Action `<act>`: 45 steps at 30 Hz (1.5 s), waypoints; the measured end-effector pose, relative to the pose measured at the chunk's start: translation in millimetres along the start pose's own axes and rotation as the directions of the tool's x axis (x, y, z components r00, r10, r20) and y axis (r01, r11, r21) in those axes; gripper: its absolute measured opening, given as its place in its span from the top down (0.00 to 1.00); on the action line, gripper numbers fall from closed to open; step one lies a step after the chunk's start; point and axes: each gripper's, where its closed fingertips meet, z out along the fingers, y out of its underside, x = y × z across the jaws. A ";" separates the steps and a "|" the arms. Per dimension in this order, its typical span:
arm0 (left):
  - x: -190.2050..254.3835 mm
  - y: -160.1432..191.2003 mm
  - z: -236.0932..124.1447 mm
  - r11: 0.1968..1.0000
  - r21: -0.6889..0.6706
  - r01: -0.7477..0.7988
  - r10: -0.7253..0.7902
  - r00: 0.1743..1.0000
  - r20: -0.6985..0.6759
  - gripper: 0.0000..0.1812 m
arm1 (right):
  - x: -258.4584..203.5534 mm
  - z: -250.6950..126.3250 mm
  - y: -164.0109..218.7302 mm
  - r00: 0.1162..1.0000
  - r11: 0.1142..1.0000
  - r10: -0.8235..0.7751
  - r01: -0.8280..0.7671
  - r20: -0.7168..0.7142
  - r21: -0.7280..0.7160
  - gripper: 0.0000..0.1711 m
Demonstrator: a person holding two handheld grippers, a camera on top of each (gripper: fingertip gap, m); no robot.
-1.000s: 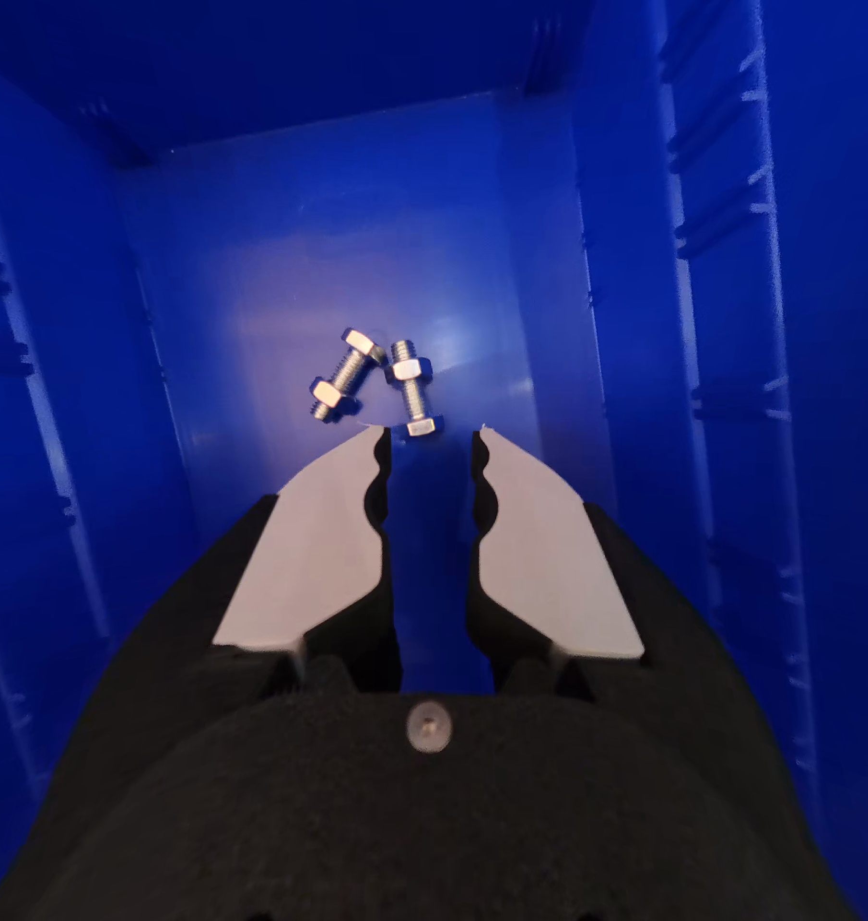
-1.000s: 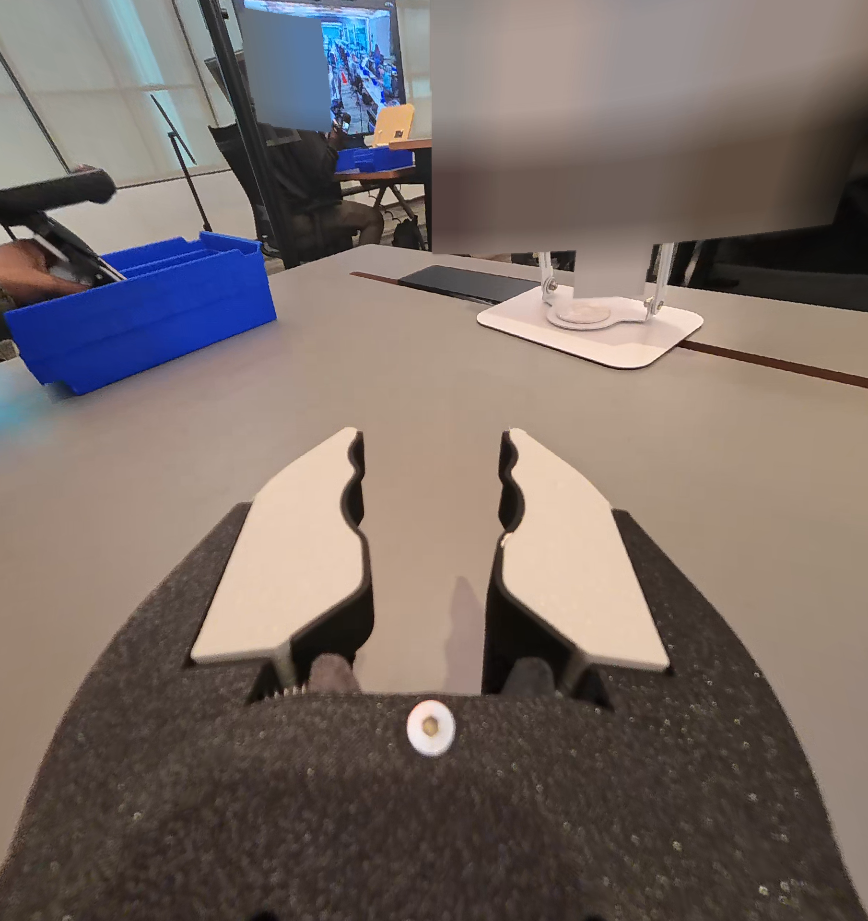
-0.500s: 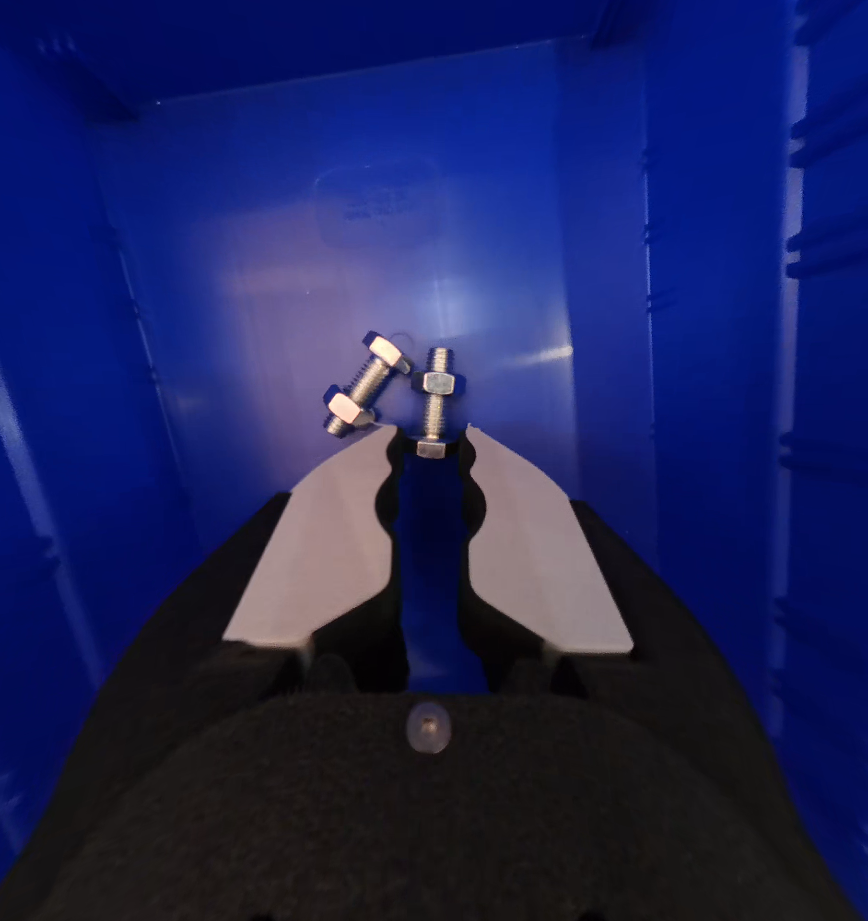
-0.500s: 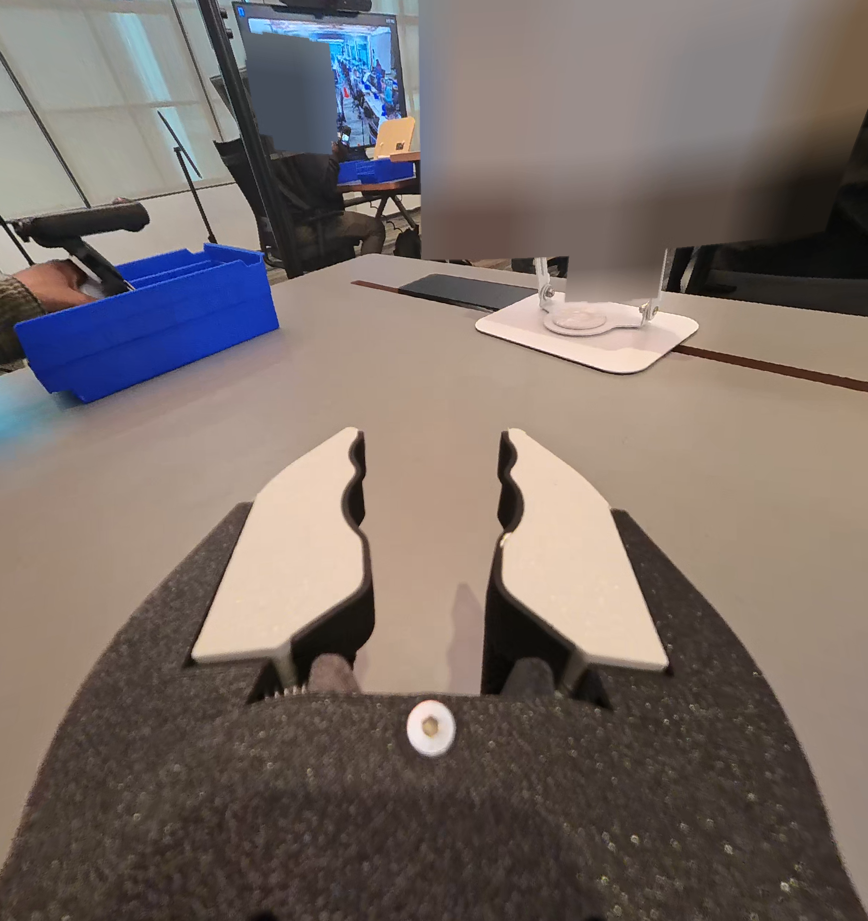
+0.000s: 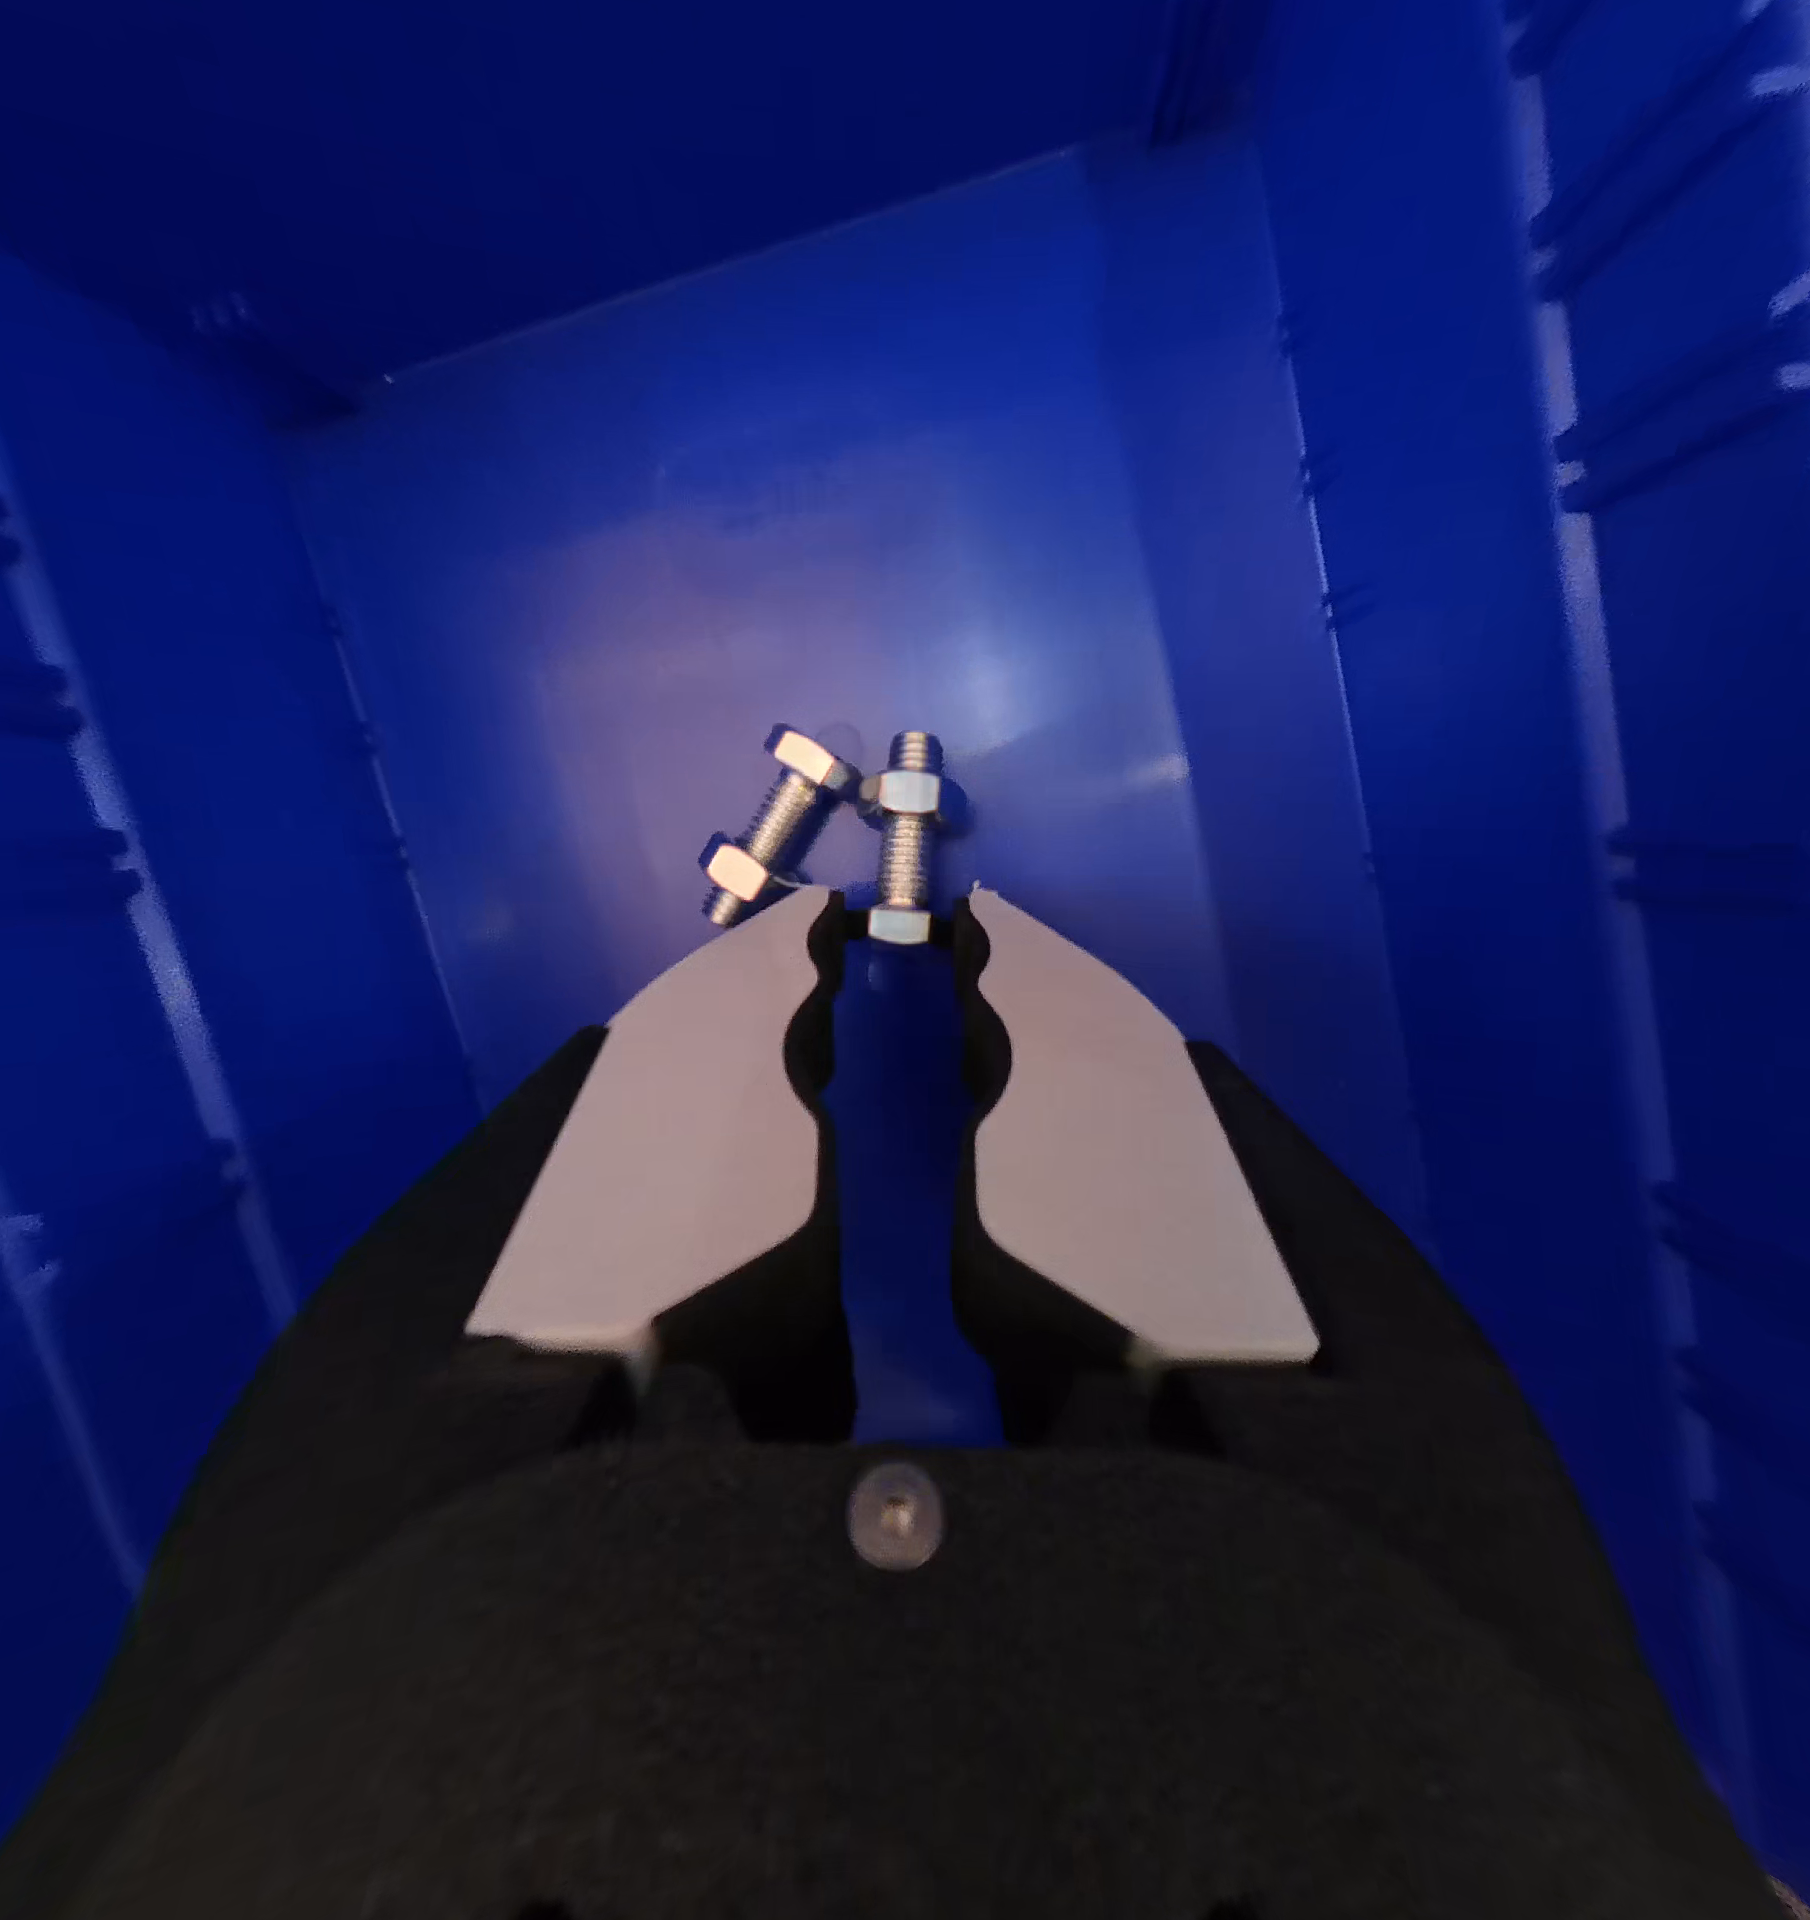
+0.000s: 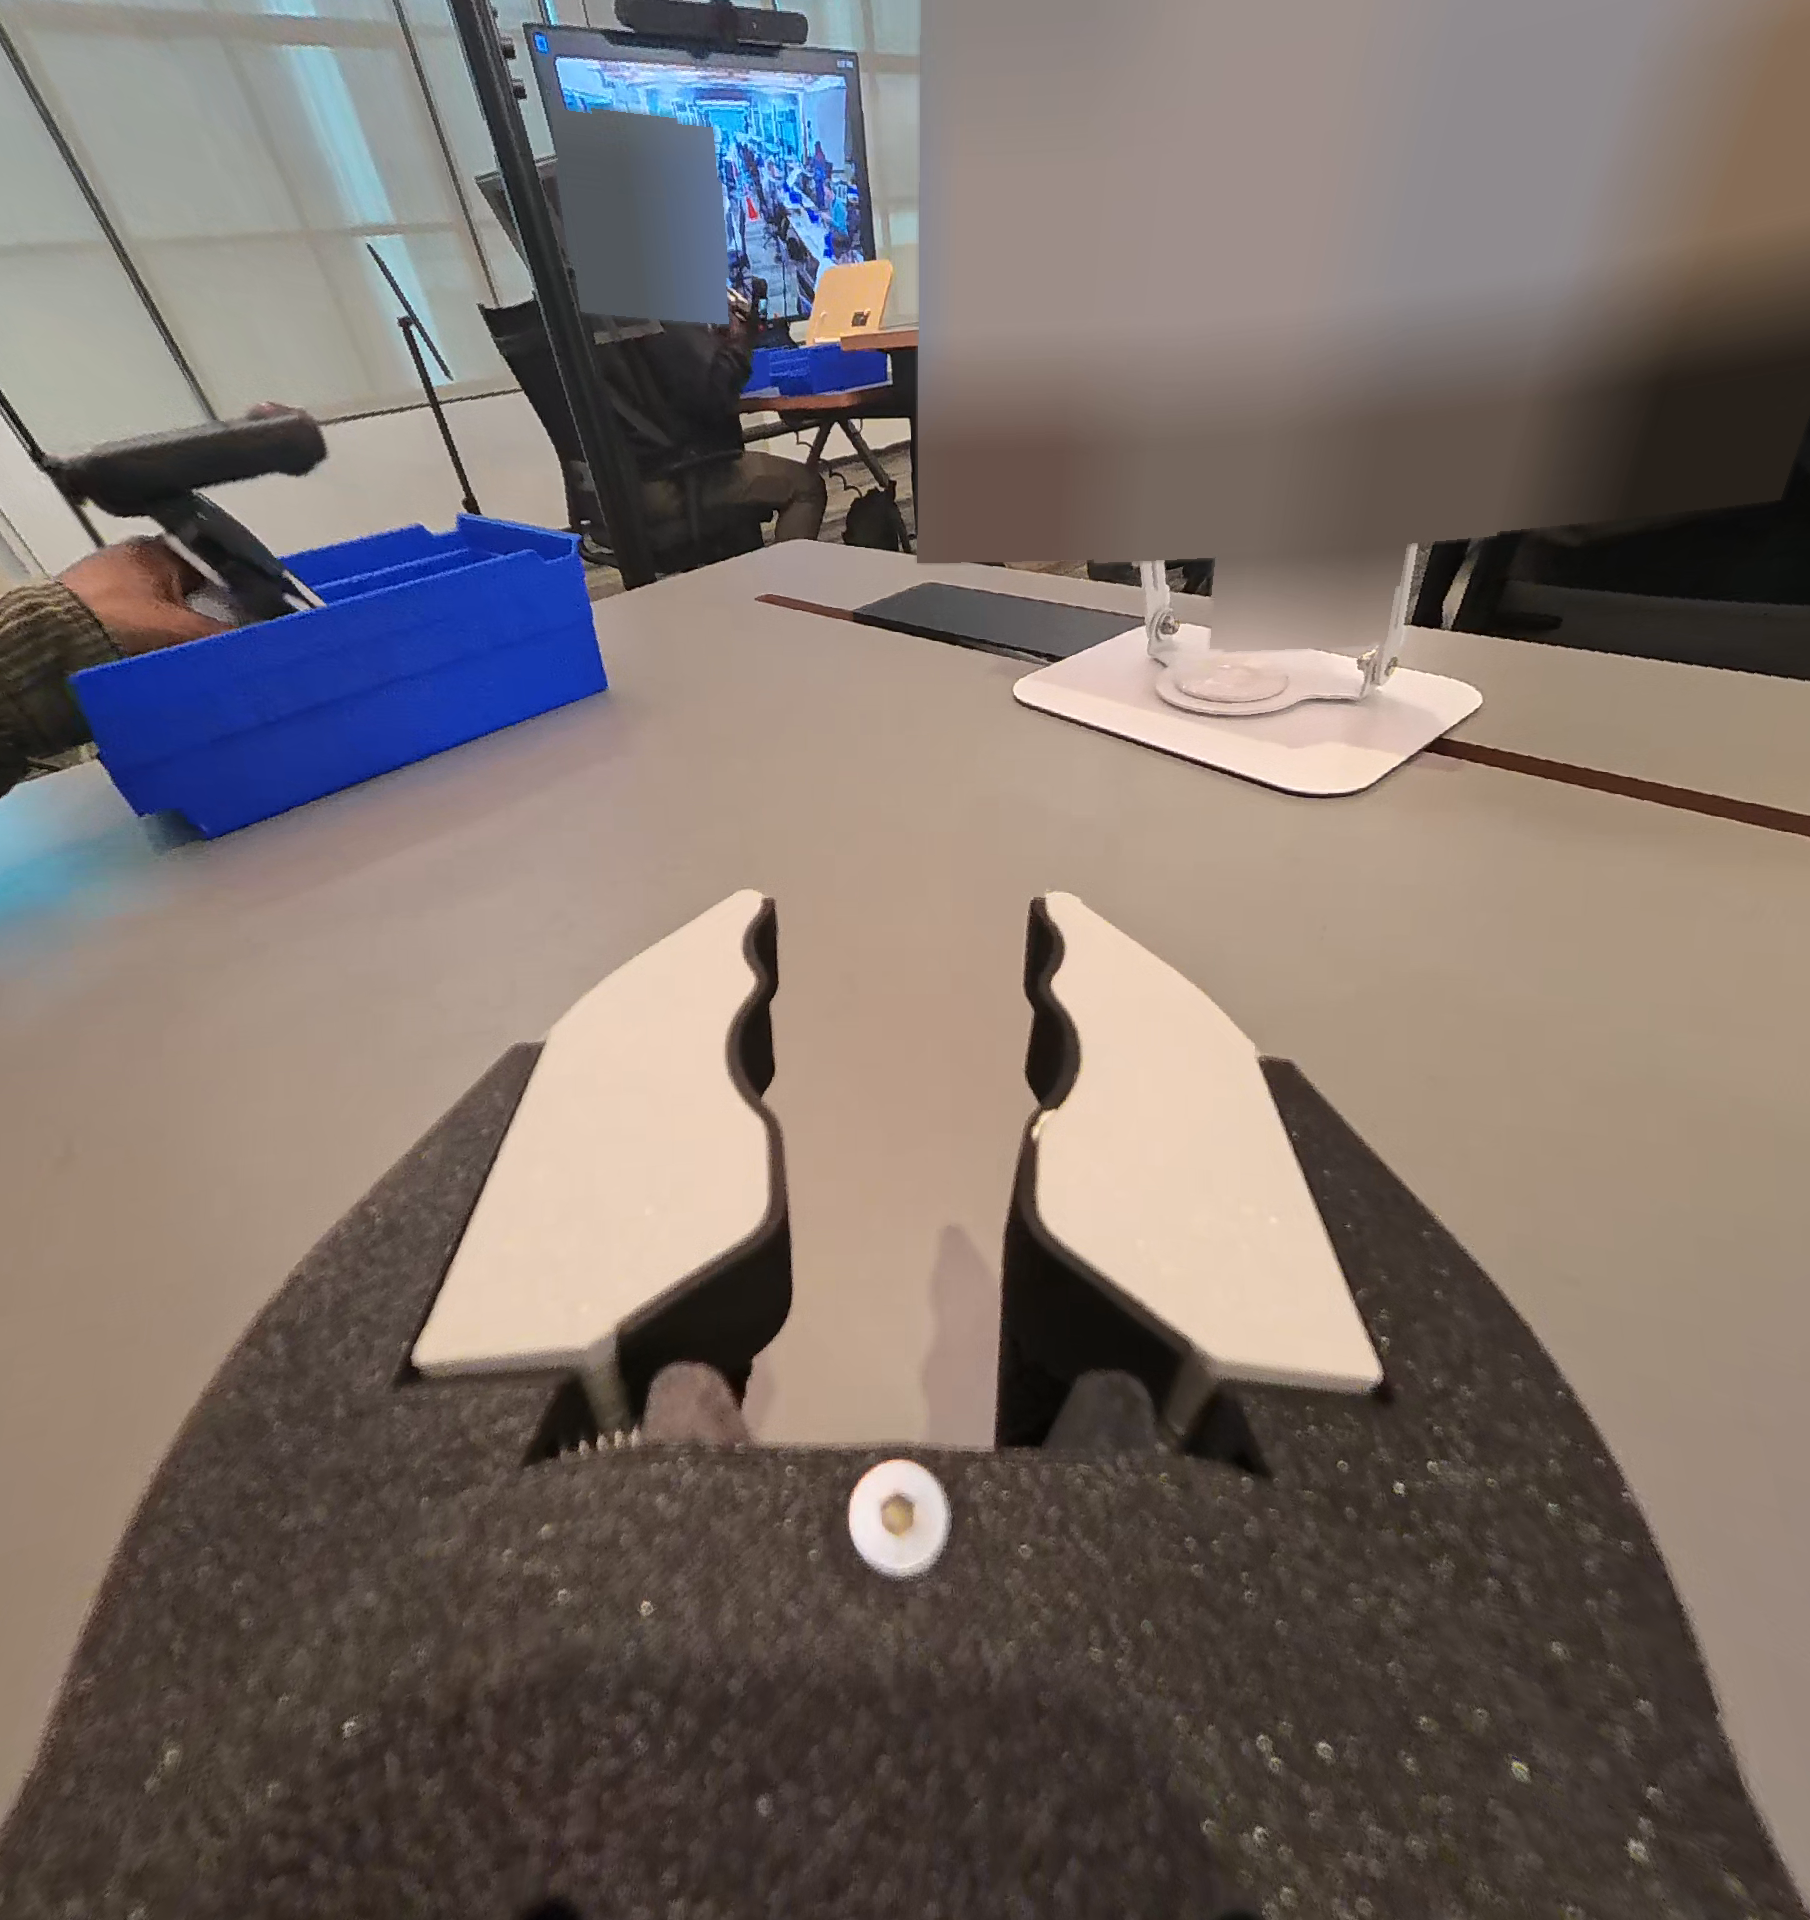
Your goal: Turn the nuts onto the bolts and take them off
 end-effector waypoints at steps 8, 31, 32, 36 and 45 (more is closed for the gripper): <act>3.1 -25.8 -52.8 0.961 0.278 -0.008 0.006 1.000 0.008 0.89 | -6.0 -1.2 -3.4 1.000 1.000 0.005 -0.005 0.020 0.008 0.74; 377.3 -133.9 -186.1 0.536 0.778 0.327 0.651 0.425 -0.628 0.89 | -102.8 42.4 -93.0 0.891 0.971 0.076 -0.168 0.448 0.170 0.77; 391.9 -133.2 -183.0 0.546 0.767 0.336 0.665 0.384 -0.641 0.89 | -106.7 46.6 -97.2 0.874 0.965 0.090 -0.196 0.478 0.175 0.77; 430.3 -127.7 -174.7 0.564 0.754 0.336 0.705 0.279 -0.652 0.89 | -114.2 57.5 -103.2 0.824 0.954 0.122 -0.251 0.553 0.164 0.82; 440.5 -119.9 -171.8 0.571 0.744 0.347 0.724 0.214 -0.656 0.89 | -118.3 71.4 -84.4 0.812 0.975 0.135 -0.211 0.568 0.071 0.85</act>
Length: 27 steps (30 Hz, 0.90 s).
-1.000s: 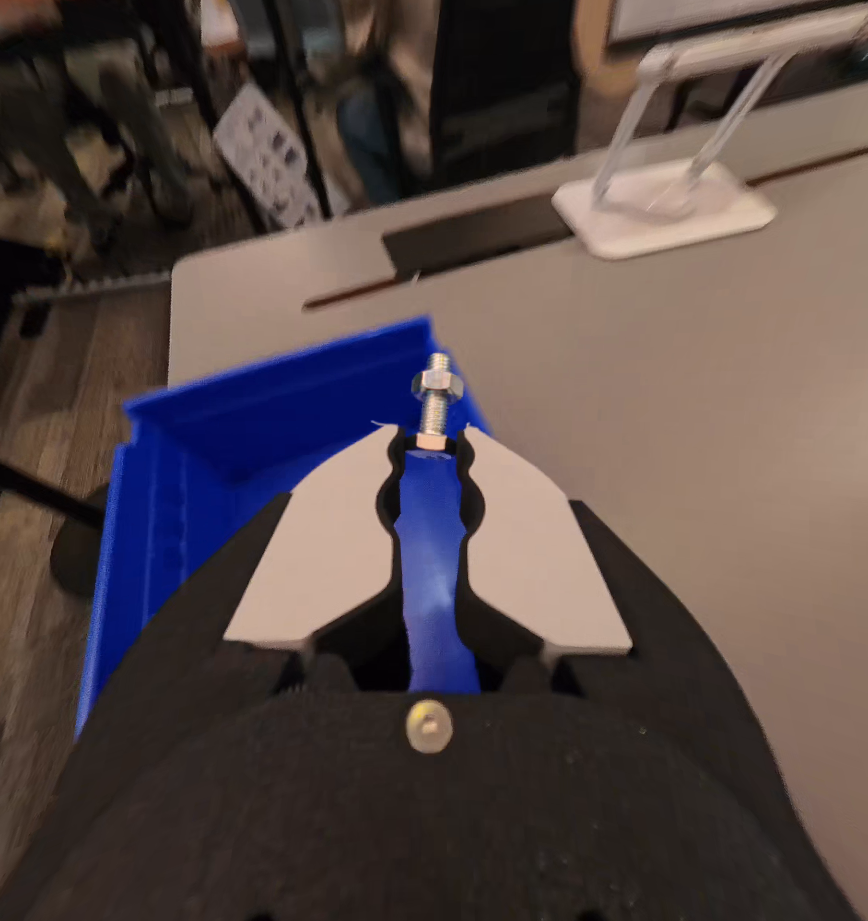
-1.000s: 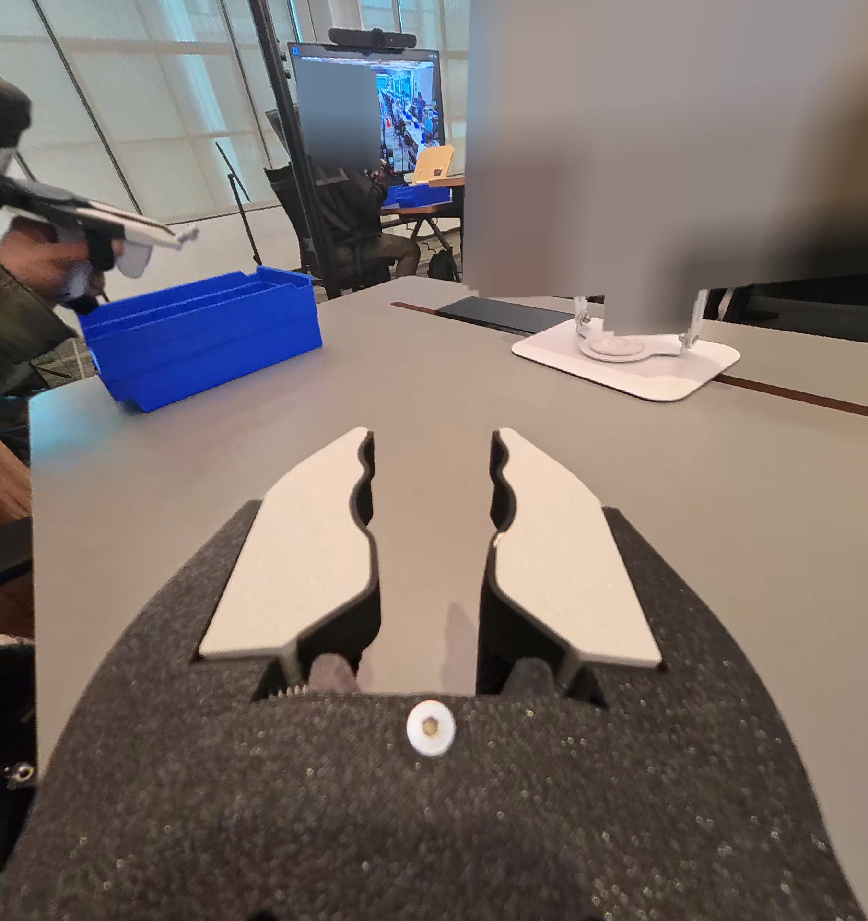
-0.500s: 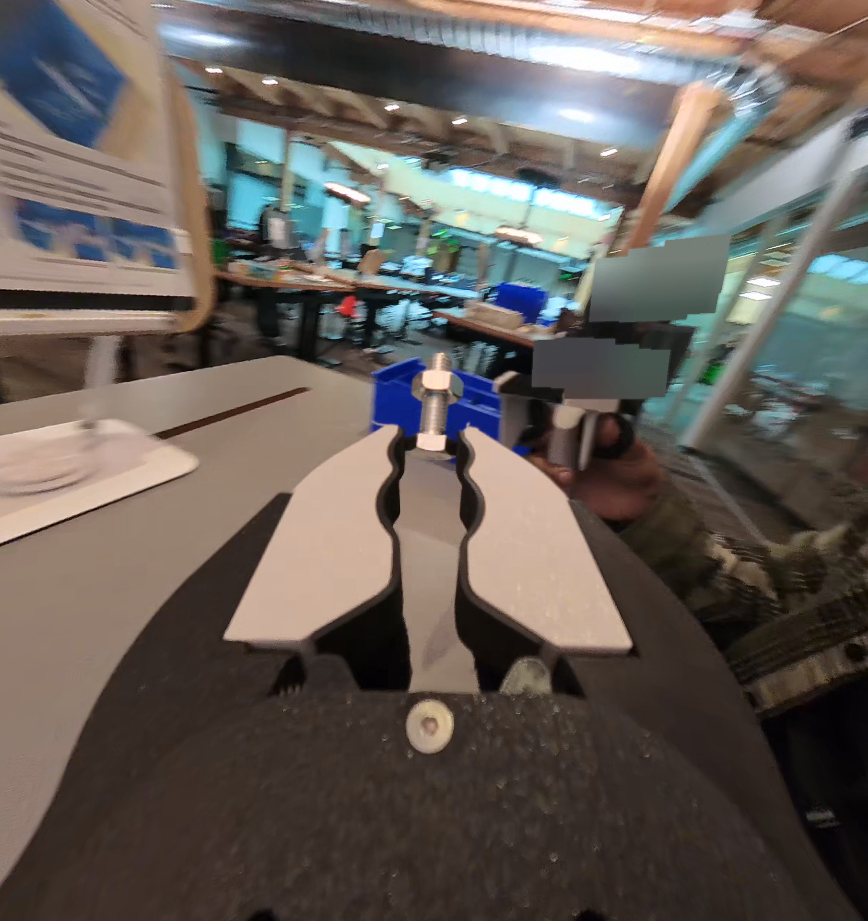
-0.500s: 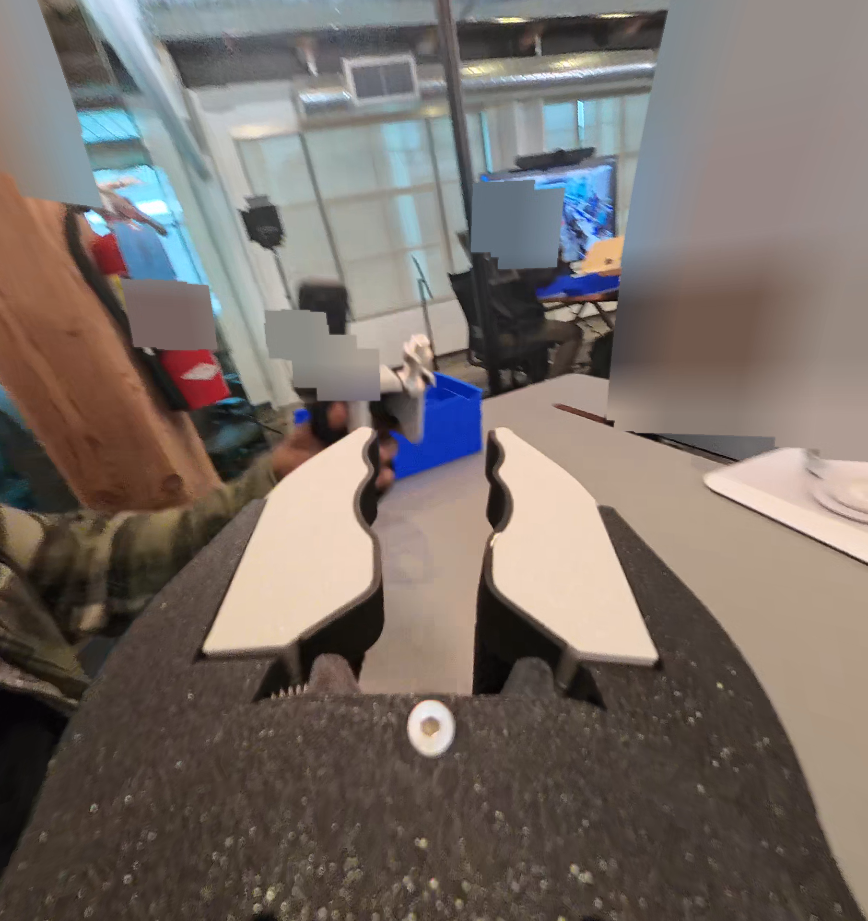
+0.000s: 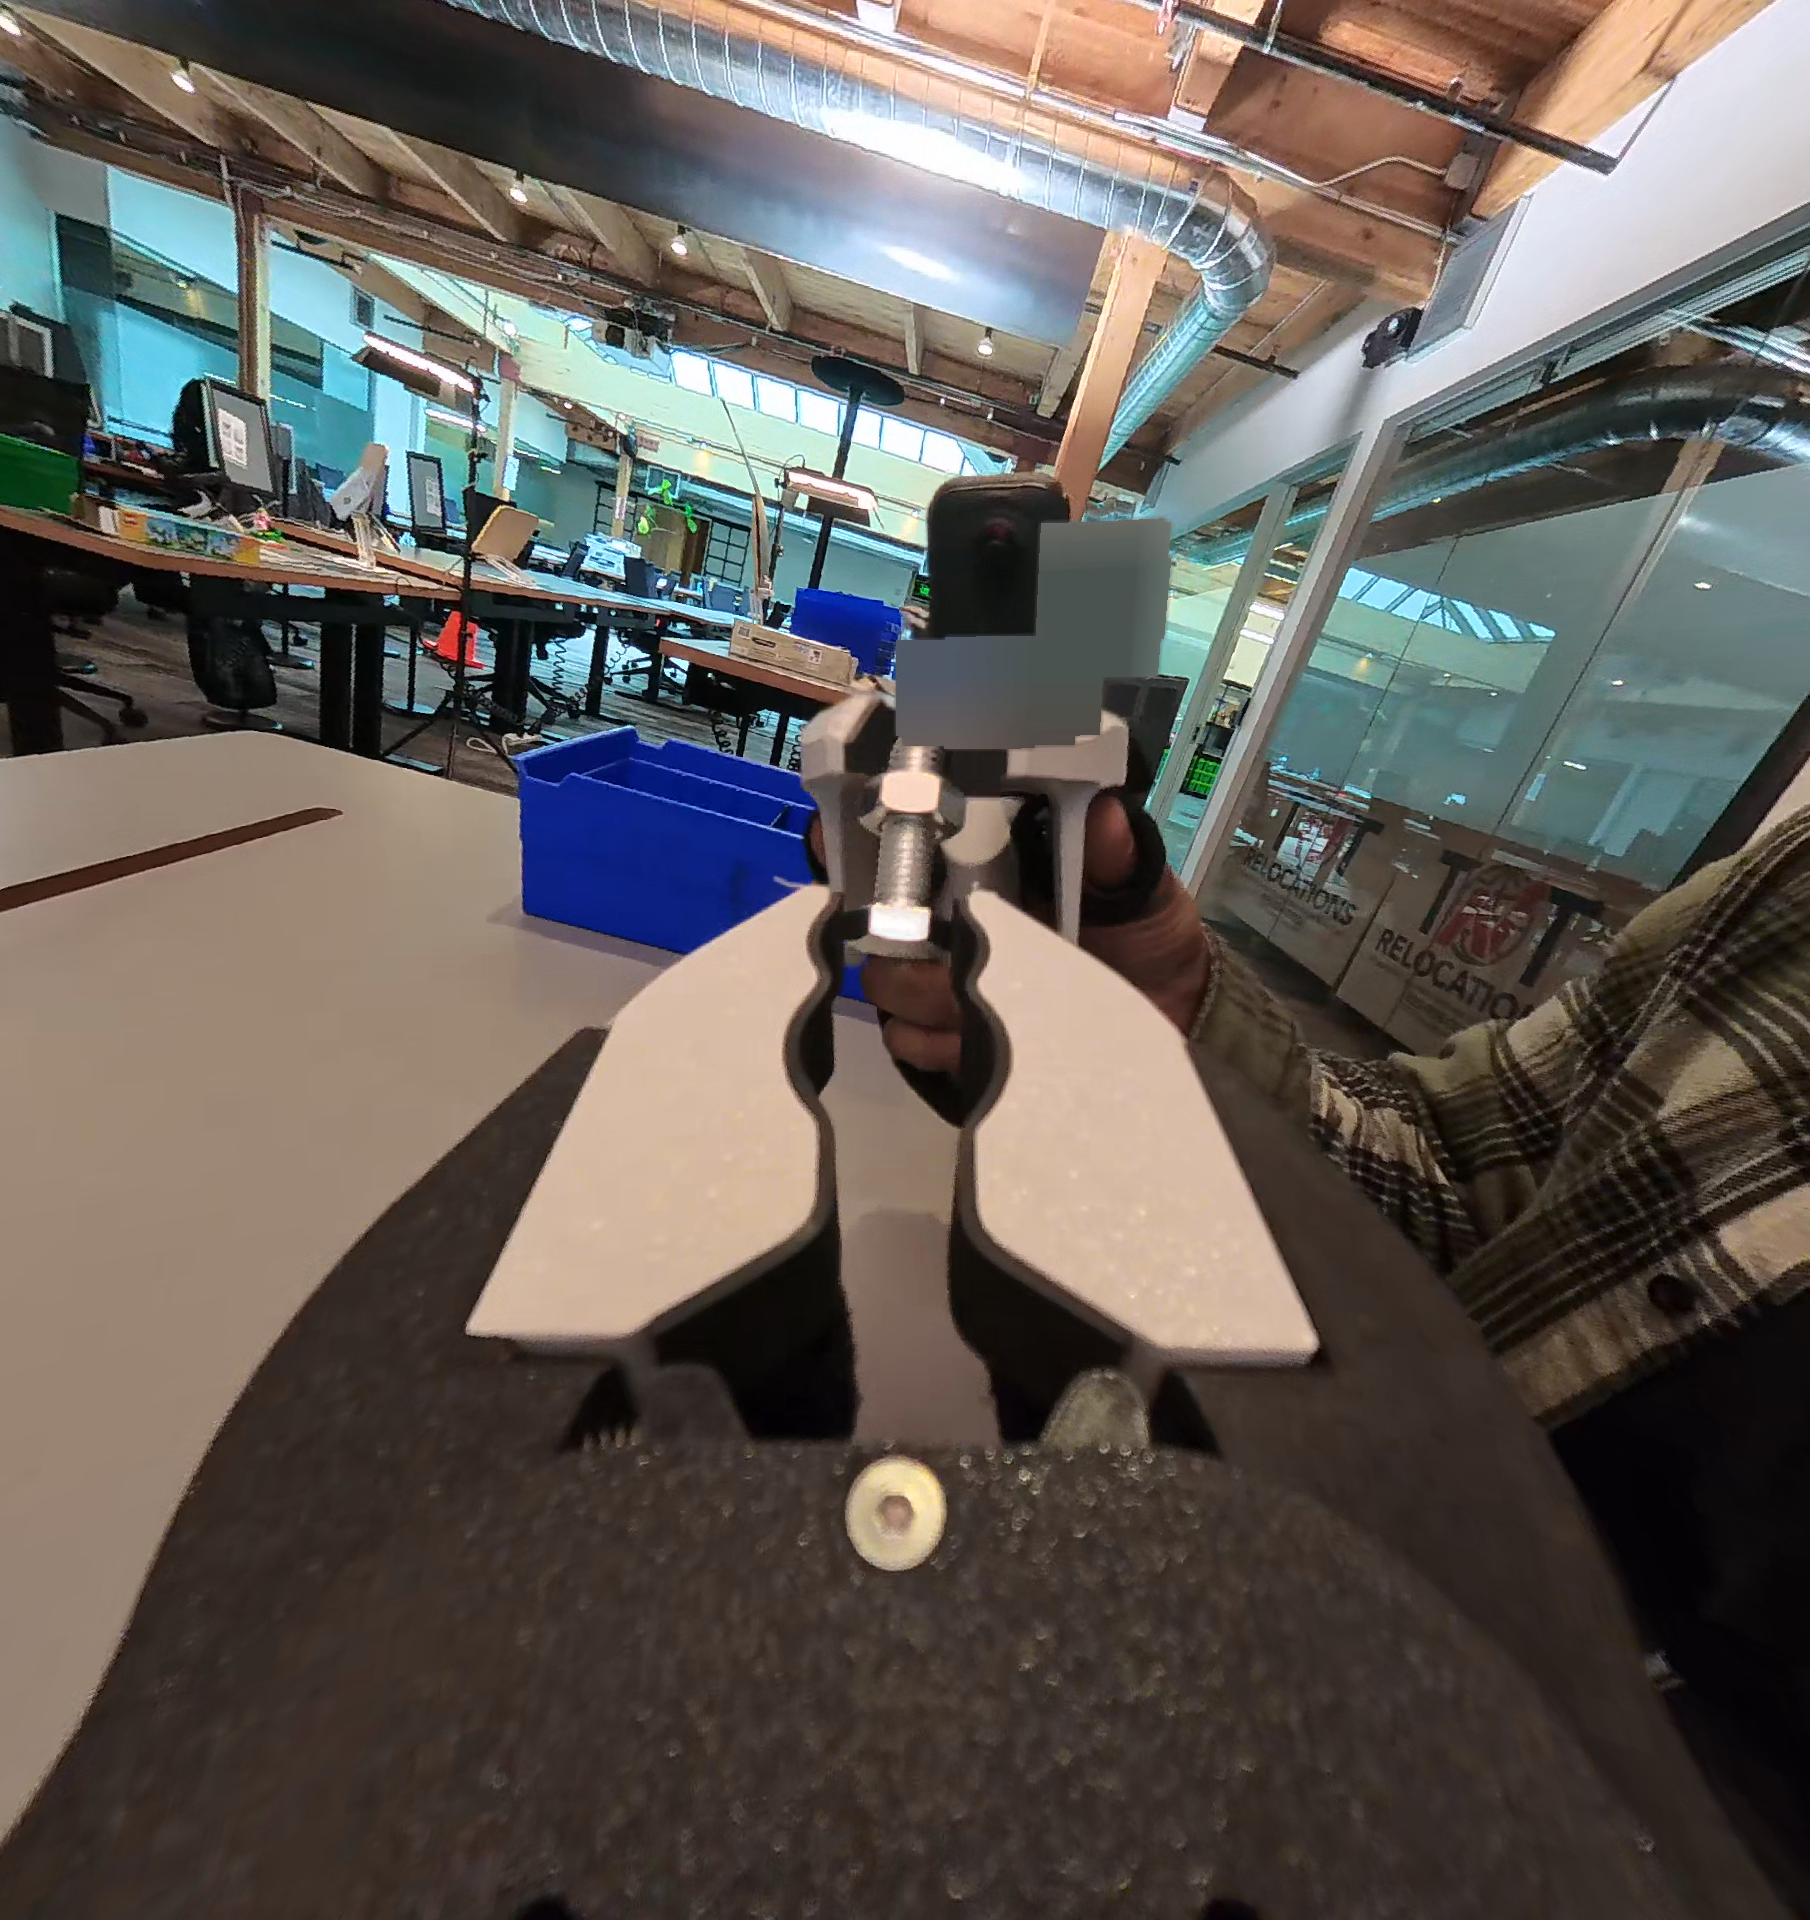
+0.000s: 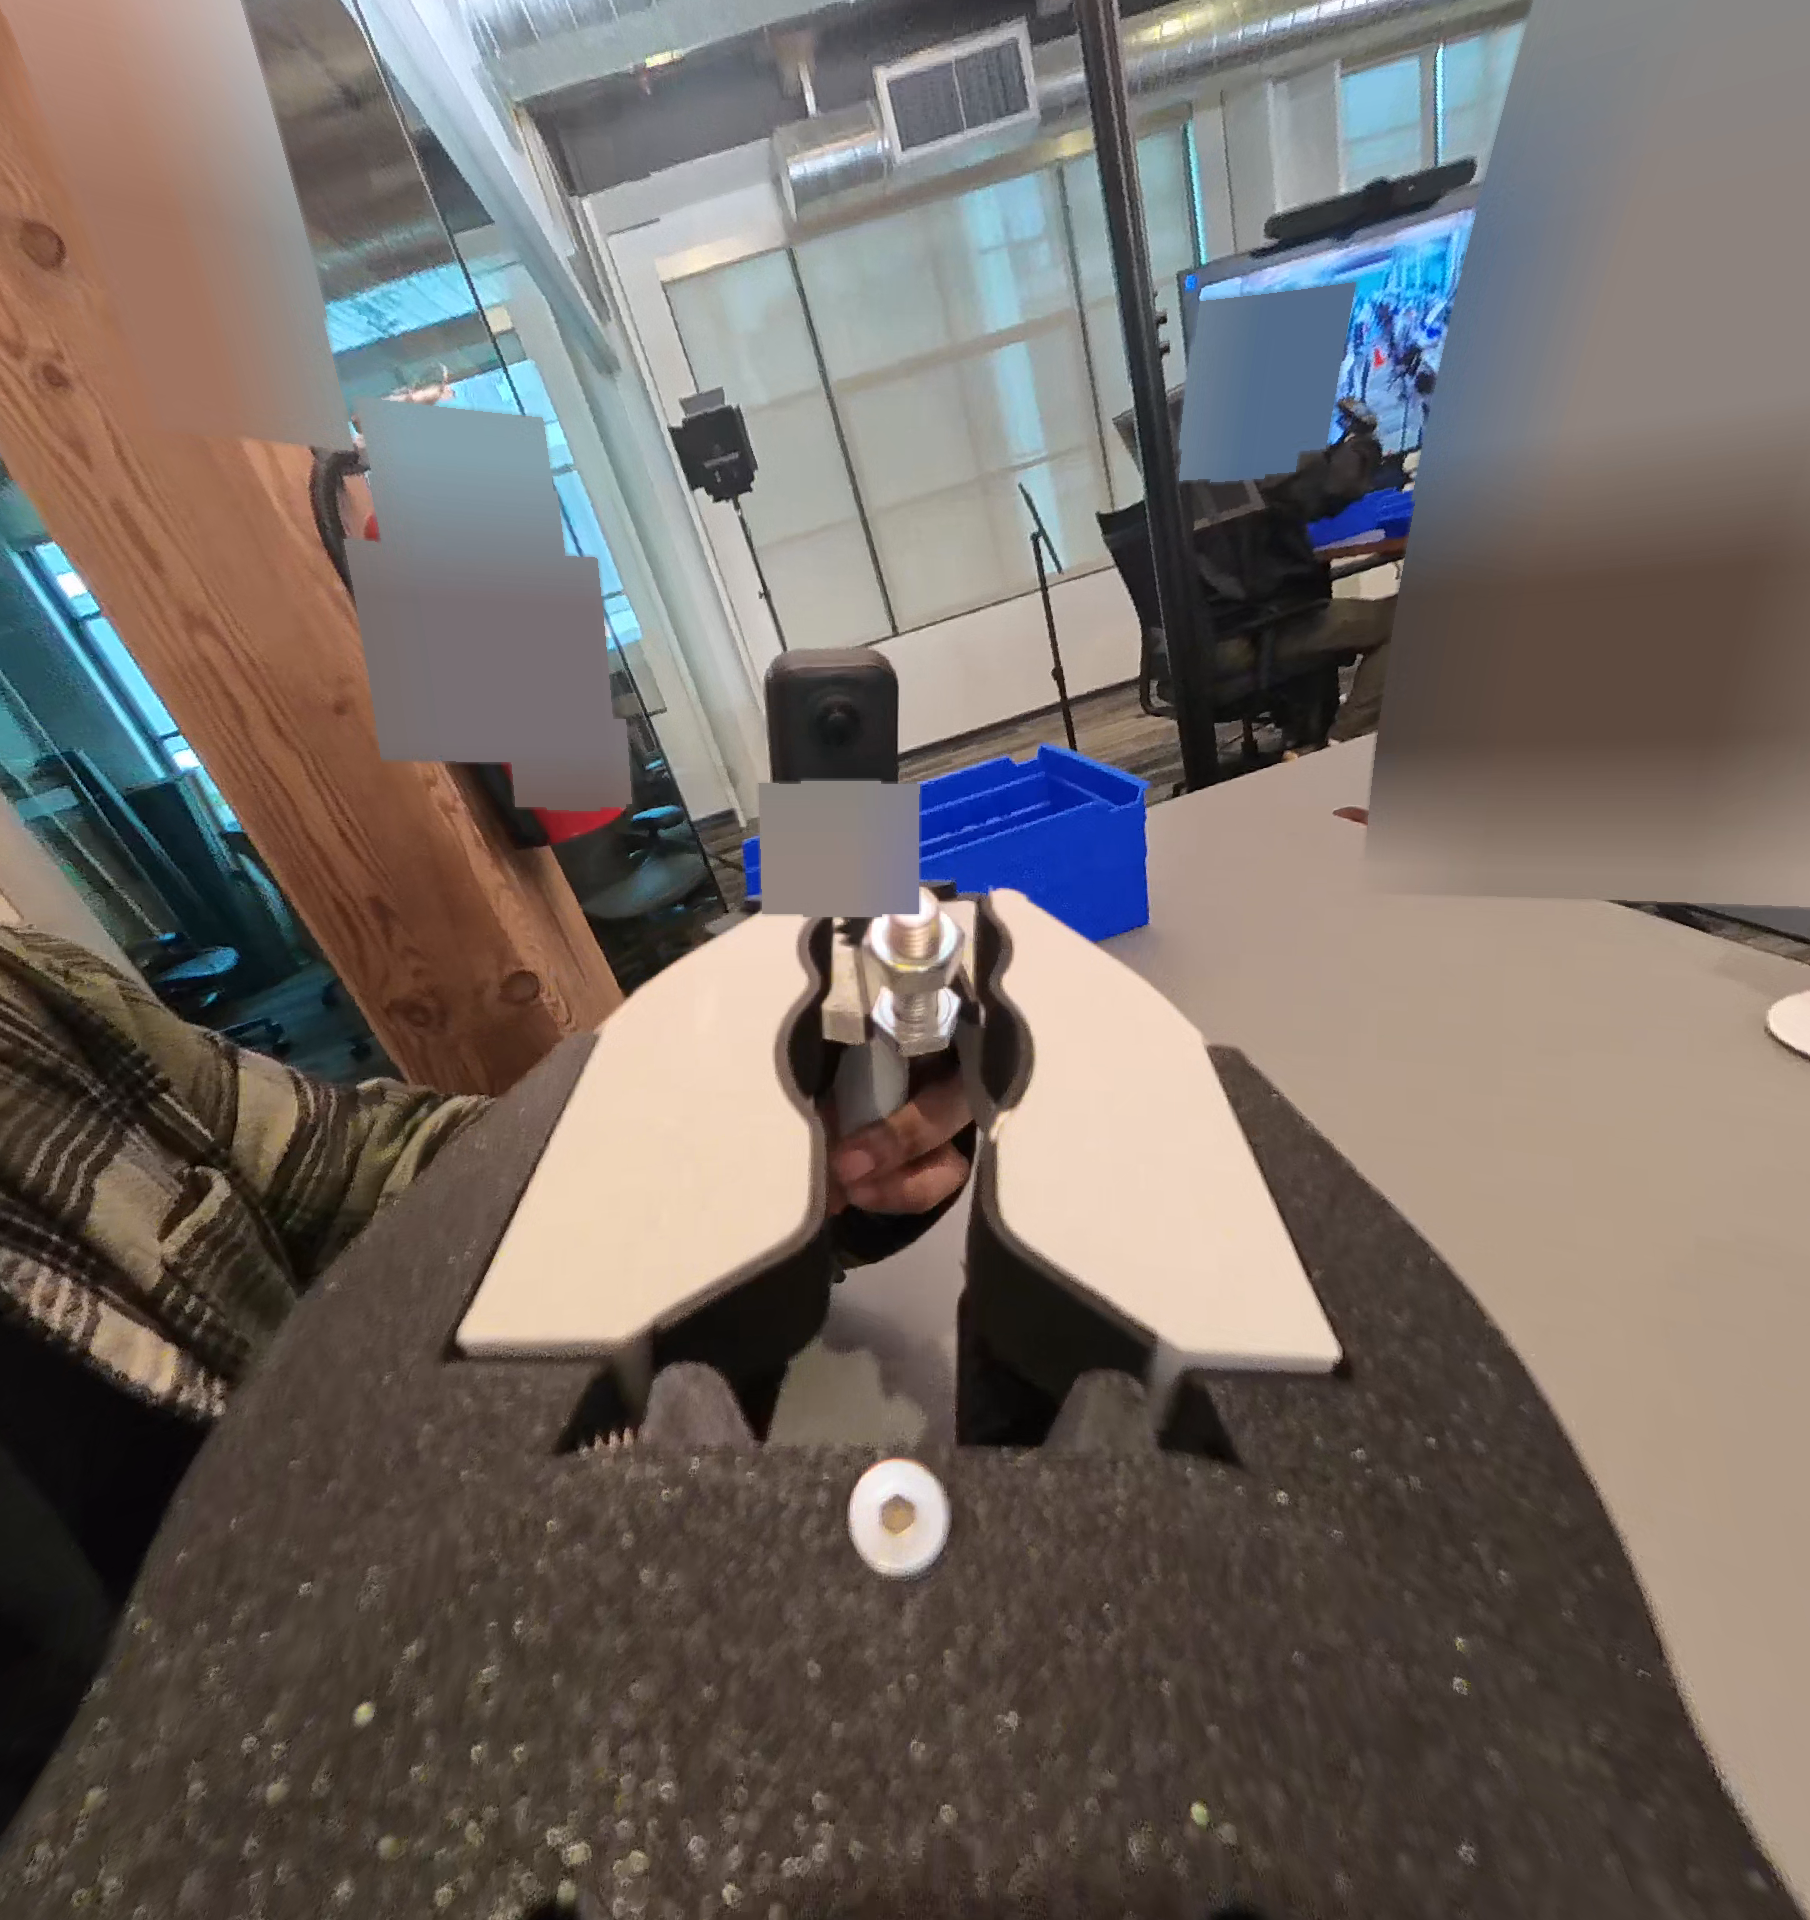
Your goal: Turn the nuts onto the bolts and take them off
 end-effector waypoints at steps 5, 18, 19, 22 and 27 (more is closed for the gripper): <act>3.5 7.1 1.5 0.999 -0.031 0.010 -0.011 1.000 -0.027 0.89 | -2.4 4.2 5.2 1.000 0.999 -0.021 0.022 0.023 -0.046 0.95; -0.5 26.7 1.2 0.988 -0.149 -0.035 0.035 0.999 -0.004 0.84 | -2.5 4.1 20.6 0.998 0.981 -0.046 0.054 0.045 -0.188 0.95; -1.7 29.3 1.4 0.985 -0.167 -0.044 0.045 0.999 0.002 0.82 | -1.8 3.8 21.2 0.998 0.981 -0.045 0.052 0.044 -0.189 0.95; -3.3 37.4 3.3 0.976 -0.210 -0.059 0.062 0.998 0.007 0.79 | -1.7 3.6 25.4 0.998 0.977 -0.047 0.057 0.052 -0.207 0.95; -1.7 45.4 6.3 0.965 -0.248 -0.081 0.083 0.997 -0.003 0.80 | -1.1 3.2 36.0 0.996 0.962 -0.068 0.082 0.062 -0.262 0.95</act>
